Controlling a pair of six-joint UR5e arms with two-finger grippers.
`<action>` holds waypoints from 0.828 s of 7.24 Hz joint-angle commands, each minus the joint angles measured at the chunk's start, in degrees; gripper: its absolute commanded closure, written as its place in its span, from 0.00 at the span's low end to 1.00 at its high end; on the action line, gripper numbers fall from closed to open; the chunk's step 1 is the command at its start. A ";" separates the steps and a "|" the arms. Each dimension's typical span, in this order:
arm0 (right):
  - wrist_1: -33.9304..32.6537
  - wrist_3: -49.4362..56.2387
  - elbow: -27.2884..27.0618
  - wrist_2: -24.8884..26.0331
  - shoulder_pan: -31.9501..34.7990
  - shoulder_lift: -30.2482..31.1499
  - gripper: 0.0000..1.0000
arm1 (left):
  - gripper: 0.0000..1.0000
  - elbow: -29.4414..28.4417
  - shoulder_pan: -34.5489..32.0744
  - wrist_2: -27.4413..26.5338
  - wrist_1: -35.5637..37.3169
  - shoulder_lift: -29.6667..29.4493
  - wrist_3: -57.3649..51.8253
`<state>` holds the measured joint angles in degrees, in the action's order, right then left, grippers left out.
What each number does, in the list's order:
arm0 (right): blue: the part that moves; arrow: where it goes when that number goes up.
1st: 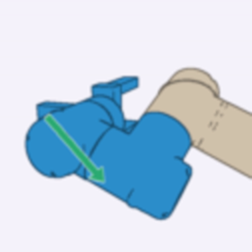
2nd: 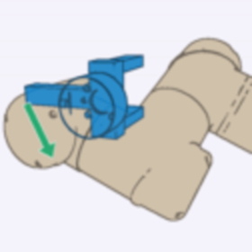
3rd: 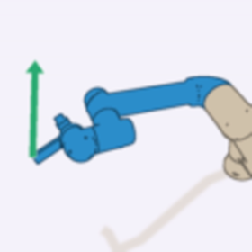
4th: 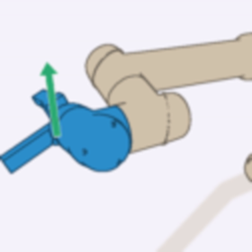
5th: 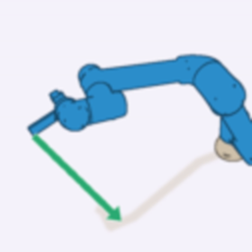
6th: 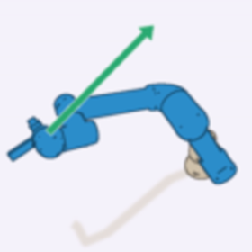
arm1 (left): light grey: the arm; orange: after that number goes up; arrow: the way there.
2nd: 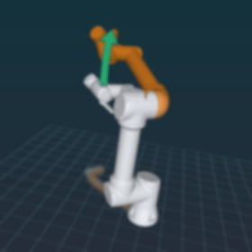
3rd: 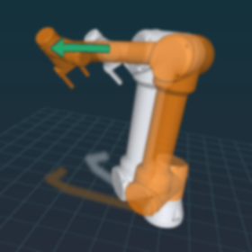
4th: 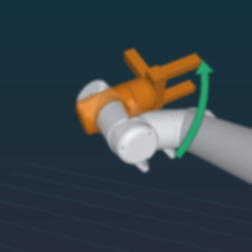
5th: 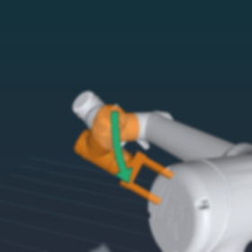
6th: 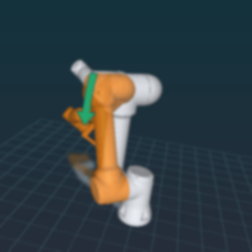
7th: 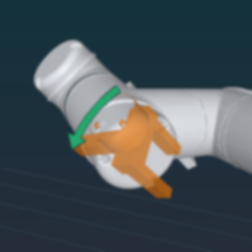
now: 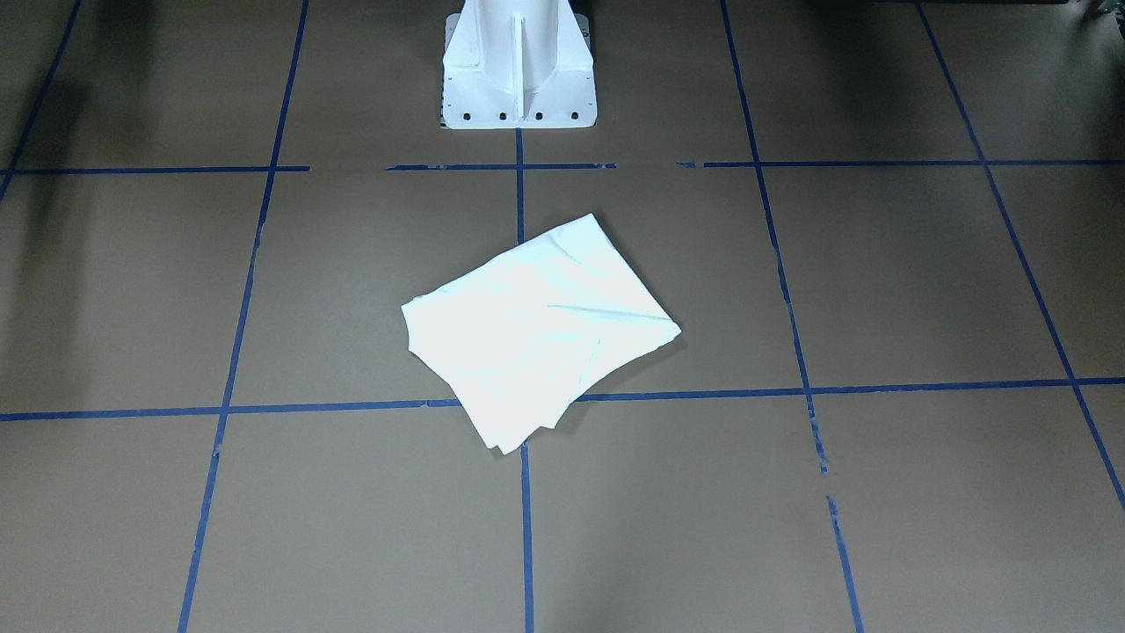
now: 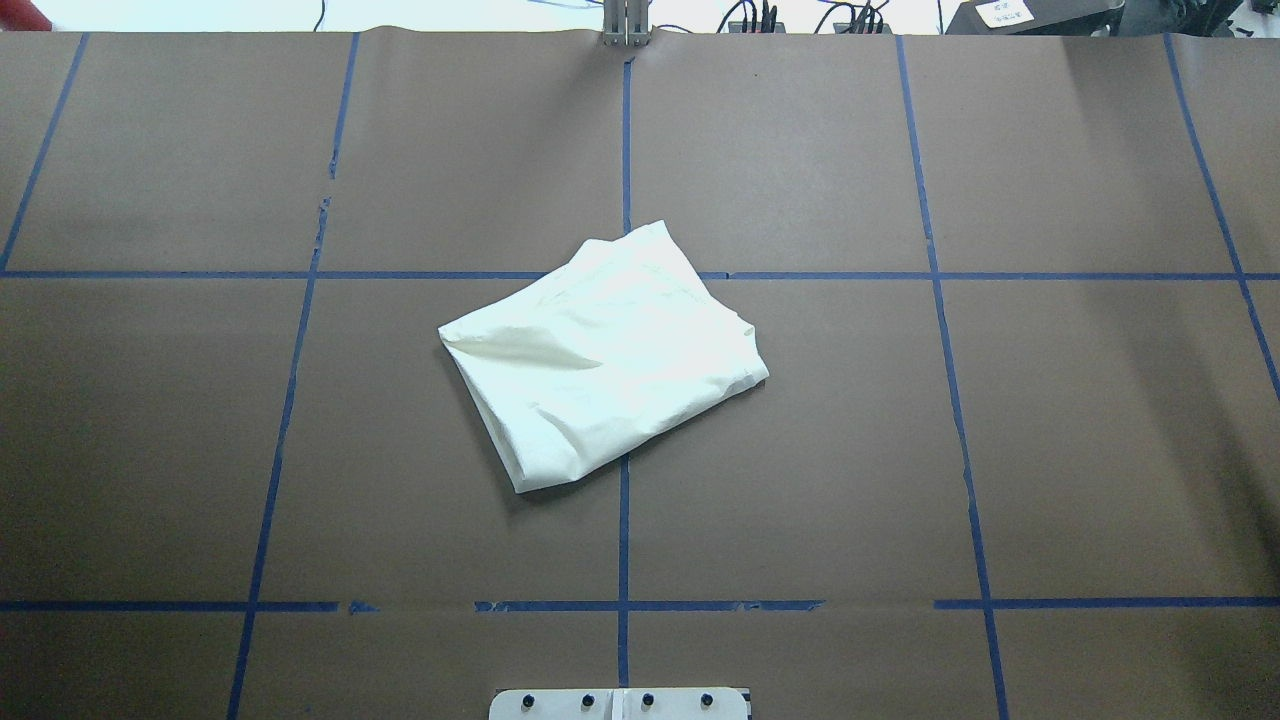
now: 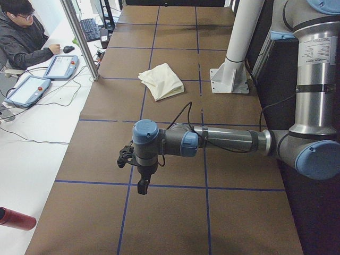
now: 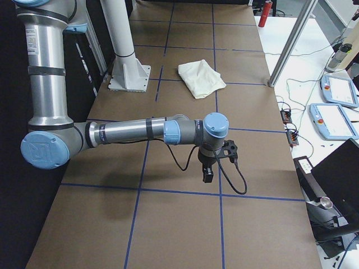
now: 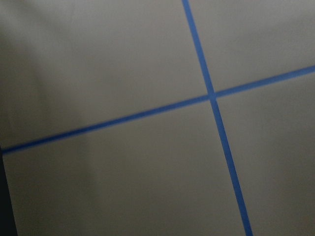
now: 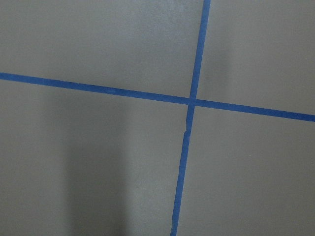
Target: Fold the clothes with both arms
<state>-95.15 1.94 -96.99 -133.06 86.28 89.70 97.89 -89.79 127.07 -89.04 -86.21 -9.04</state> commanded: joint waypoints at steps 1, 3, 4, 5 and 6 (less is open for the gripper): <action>0.05 0.26 3.64 -4.48 2.84 0.03 0.00 | 0.00 1.17 -0.04 3.71 3.52 0.17 -0.10; 0.14 0.08 3.04 -4.40 3.81 0.65 0.00 | 0.00 0.90 -0.04 3.71 2.99 0.17 -0.19; 0.14 0.17 3.13 -4.40 3.90 0.65 0.00 | 0.00 1.07 -0.04 3.71 2.99 0.26 -0.19; 0.14 0.17 3.13 -4.40 3.90 0.65 0.00 | 0.00 0.99 -0.04 3.71 2.90 0.17 -0.27; 0.14 0.17 3.04 -4.40 3.90 0.65 0.00 | 0.00 0.99 -0.04 3.71 2.90 0.17 -0.27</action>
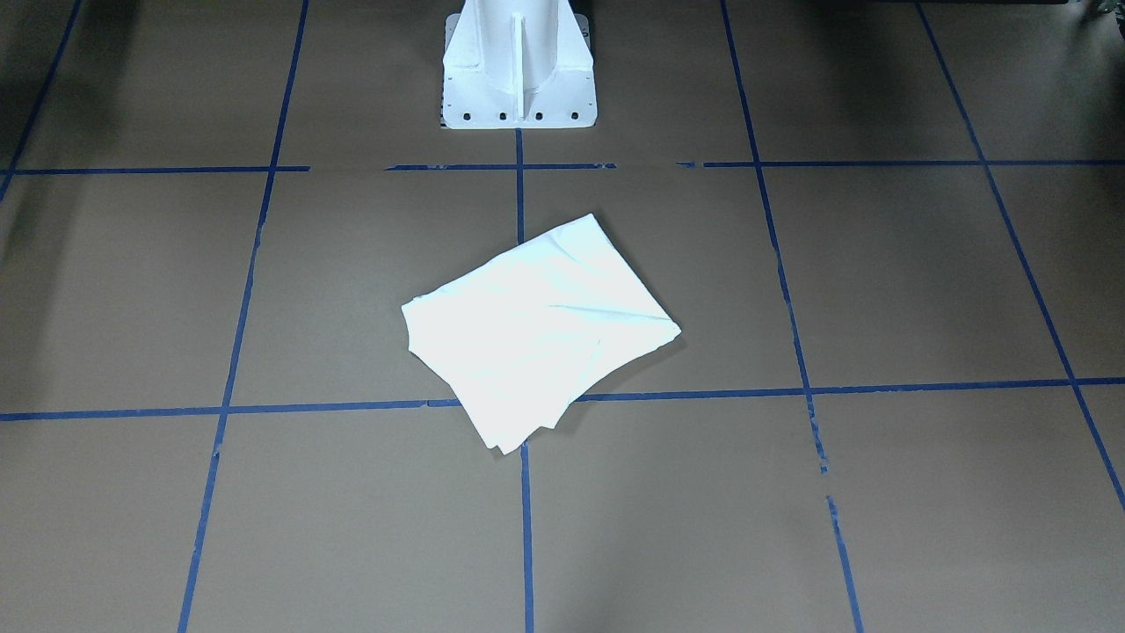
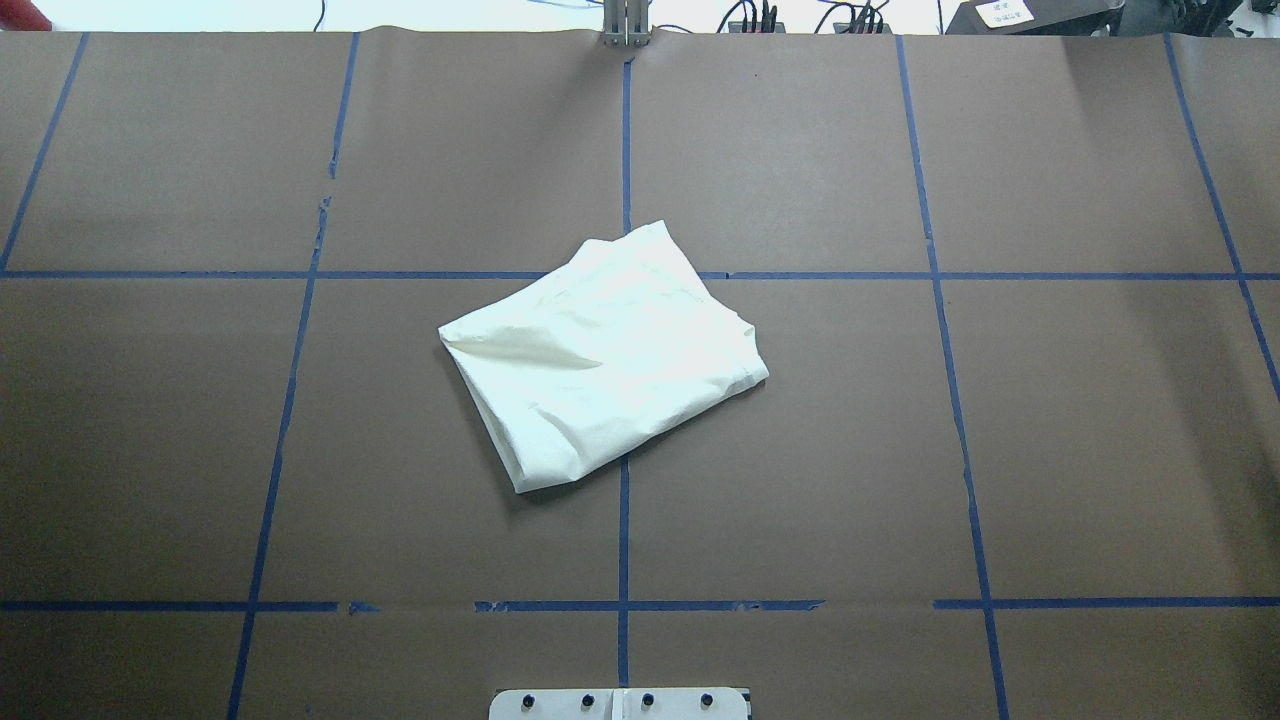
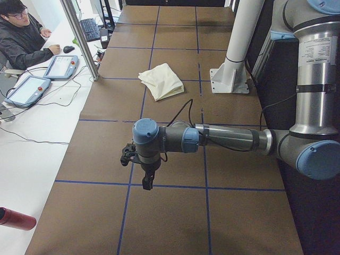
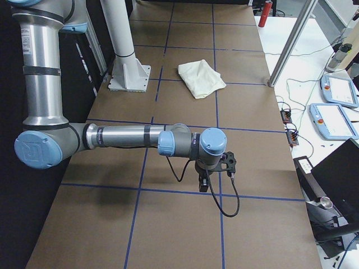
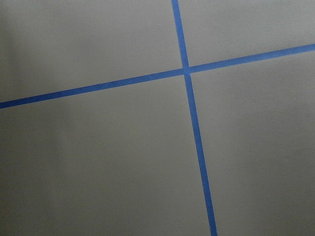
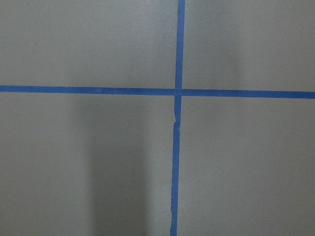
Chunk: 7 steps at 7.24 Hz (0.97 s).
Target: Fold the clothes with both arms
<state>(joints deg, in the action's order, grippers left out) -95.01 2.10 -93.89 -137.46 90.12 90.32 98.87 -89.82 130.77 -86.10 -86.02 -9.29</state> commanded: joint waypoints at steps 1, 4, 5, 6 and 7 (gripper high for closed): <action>0.09 0.09 0.02 0.08 0.05 -0.06 0.00 | 0.00 0.01 0.00 0.09 -0.12 -0.11 0.06; 0.09 0.10 -0.06 0.08 0.05 -0.15 0.00 | 0.00 -0.09 0.00 1.32 -0.04 -0.11 12.63; 0.00 0.10 -0.15 0.08 0.05 -0.15 0.00 | 0.00 -0.08 0.00 1.67 -0.12 -0.11 14.19; 0.00 0.01 -0.15 0.08 0.05 -0.15 0.00 | 0.00 -0.08 0.00 1.68 -0.12 -0.11 14.21; 0.09 0.01 -0.15 0.08 0.05 -0.15 0.00 | 0.00 -0.08 0.00 1.68 -0.21 -0.11 14.12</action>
